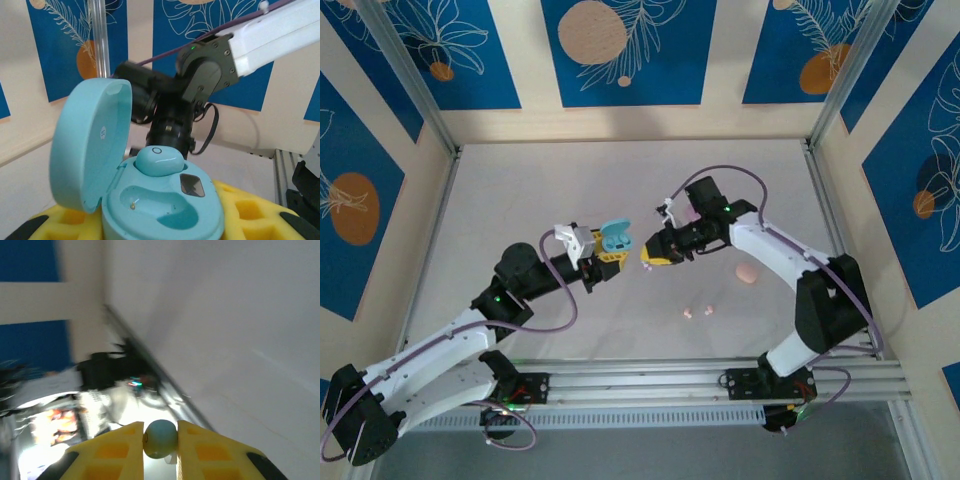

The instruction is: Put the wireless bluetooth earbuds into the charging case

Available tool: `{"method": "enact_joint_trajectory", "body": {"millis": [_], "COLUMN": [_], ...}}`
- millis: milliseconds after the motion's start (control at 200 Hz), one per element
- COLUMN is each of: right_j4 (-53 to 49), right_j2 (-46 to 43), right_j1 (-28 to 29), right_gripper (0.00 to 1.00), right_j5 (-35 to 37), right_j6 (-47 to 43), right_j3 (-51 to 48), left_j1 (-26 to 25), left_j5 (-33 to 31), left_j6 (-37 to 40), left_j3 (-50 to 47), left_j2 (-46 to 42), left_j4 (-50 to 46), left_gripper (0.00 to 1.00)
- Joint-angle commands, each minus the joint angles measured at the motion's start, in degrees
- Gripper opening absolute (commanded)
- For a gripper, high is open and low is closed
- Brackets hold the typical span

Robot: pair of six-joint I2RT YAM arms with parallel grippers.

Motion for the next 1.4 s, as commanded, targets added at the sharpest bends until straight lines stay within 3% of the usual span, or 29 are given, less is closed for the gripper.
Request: {"method": "enact_joint_trajectory", "body": {"millis": [0, 230, 575, 850, 1090, 1391], "right_j4": [11.75, 19.26, 23.91, 22.34, 11.05, 2.37], "right_j2": [-6.9, -13.62, -18.18, -17.34, -18.33, -18.15], "right_j1": [-3.22, -6.67, -6.11, -5.46, -2.55, 1.69], "right_gripper": [0.21, 0.22, 0.22, 0.22, 0.22, 0.23], "right_j5": [-20.23, -26.59, -25.11, -19.43, -9.67, 2.39], "right_j6": [7.49, 14.99, 22.26, 23.87, 14.78, 8.18], "right_j3": [-3.16, -3.63, -1.43, -1.41, 1.47, 5.01], "left_j1": [-0.49, -0.49, -1.91, -6.63, -8.48, -8.99], "left_j5": [-1.3, -1.41, -1.54, -6.23, -9.51, -8.04], "left_j6": [1.46, 2.51, 5.86, 10.07, 8.95, 7.33], "left_j3": [-0.61, -0.16, 2.44, 3.75, 3.83, 4.41], "left_j2": [-0.48, 1.03, 7.56, 13.71, 17.3, 19.36], "left_j4": [1.67, 2.1, 5.14, 12.17, 18.3, 20.42], "left_gripper": [0.32, 0.32, 0.31, 0.31, 0.31, 0.31]}}
